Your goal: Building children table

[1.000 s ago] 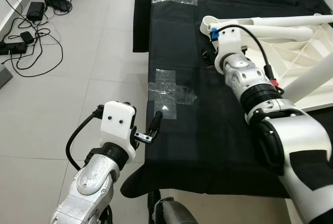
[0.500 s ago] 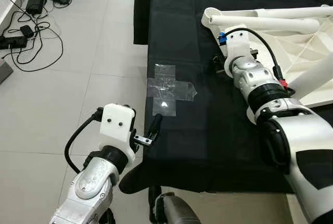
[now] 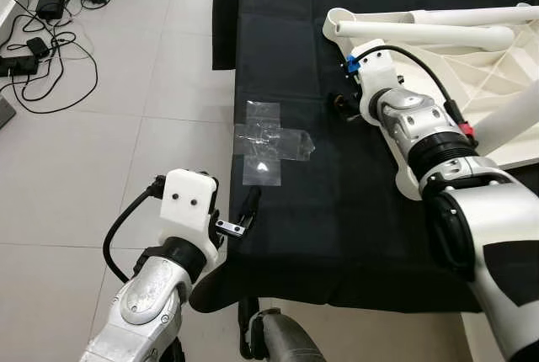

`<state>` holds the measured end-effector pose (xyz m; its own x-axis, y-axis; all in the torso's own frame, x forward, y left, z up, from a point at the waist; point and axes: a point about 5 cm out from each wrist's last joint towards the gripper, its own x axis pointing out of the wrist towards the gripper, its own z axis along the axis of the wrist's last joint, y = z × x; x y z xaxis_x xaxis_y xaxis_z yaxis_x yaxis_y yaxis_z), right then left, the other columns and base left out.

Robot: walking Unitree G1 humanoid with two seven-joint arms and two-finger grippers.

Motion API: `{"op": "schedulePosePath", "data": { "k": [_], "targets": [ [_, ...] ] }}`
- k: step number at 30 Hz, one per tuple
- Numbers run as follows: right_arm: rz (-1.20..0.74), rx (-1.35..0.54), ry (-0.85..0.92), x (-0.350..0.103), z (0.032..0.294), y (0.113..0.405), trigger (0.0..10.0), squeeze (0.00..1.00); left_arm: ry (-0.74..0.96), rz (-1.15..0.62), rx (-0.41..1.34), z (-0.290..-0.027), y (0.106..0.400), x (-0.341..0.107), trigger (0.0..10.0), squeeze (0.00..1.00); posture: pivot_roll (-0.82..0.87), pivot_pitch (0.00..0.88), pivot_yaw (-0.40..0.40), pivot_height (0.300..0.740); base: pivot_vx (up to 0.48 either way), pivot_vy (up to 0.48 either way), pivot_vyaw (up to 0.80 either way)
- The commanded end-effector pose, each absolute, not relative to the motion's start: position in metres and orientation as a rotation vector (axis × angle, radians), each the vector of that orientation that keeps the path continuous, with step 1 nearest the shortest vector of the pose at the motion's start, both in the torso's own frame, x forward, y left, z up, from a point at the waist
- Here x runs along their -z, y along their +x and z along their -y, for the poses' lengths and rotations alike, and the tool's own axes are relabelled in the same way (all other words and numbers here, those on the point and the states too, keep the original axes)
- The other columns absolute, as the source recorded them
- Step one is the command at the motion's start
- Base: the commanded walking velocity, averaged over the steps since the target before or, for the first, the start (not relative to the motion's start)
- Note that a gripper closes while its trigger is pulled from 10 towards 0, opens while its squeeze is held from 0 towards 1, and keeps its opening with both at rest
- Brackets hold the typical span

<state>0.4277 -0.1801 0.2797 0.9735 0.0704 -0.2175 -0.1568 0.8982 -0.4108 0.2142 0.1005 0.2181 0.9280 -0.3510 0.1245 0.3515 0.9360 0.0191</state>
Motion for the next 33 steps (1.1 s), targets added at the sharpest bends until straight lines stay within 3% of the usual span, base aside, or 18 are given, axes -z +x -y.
{"op": "schedulePosePath", "data": {
  "k": [1, 9, 17, 19, 23, 24, 28, 33],
  "targets": [
    [-0.318, -0.183, -0.428, -0.253, 0.178, 0.425, 0.0, 0.0, -0.012, 0.109, 0.362, -0.1, 0.212, -0.216, 10.0, 0.0, -0.03, 0.401, -0.198, 0.74, 0.0, 0.0, 0.0],
    [-0.304, -0.188, -0.456, -0.258, 0.184, 0.424, 0.0, 0.0, -0.002, 0.116, 0.352, -0.102, 0.214, -0.218, 10.0, 0.0, -0.04, 0.398, -0.198, 0.74, 0.0, 0.0, 0.0],
    [-0.278, -0.325, -0.441, -0.264, 0.173, 0.424, 0.0, 0.0, 0.008, 0.122, 0.342, -0.104, 0.215, -0.22, 10.0, 0.0, -0.04, 0.394, -0.198, 0.74, 0.0, 0.0, 0.0],
    [-0.262, -0.512, -0.448, -0.266, 0.157, 0.422, 0.0, 0.0, 0.012, 0.127, 0.34, -0.105, 0.217, -0.221, 10.0, 0.0, -0.04, 0.387, -0.197, 0.74, 0.0, 0.0, 0.0],
    [-0.261, -0.679, -0.463, -0.267, 0.148, 0.418, 0.0, 0.0, 0.016, 0.131, 0.337, -0.106, 0.218, -0.221, 10.0, 0.0, -0.04, 0.383, -0.195, 0.74, 0.0, 0.0, 0.0],
    [-0.261, -0.679, -0.463, -0.267, 0.148, 0.418, 0.0, 0.0, 0.016, 0.131, 0.337, -0.106, 0.218, -0.221, 10.0, 0.0, -0.04, 0.383, -0.195, 0.74, 0.0, 0.0, 0.0],
    [-0.303, -1.011, -0.502, -0.263, 0.151, 0.403, 0.0, 0.0, 0.027, 0.139, 0.331, -0.11, 0.222, -0.221, 10.0, 0.0, -0.04, 0.37, -0.191, 0.74, 0.0, 0.0, 0.0],
    [-0.378, -1.116, -0.543, -0.256, 0.163, 0.396, 0.0, 0.0, 0.034, 0.144, 0.326, -0.112, 0.225, -0.221, 10.0, 0.0, -0.04, 0.358, -0.186, 0.74, 0.0, 0.0, 0.0]
  ]
}}
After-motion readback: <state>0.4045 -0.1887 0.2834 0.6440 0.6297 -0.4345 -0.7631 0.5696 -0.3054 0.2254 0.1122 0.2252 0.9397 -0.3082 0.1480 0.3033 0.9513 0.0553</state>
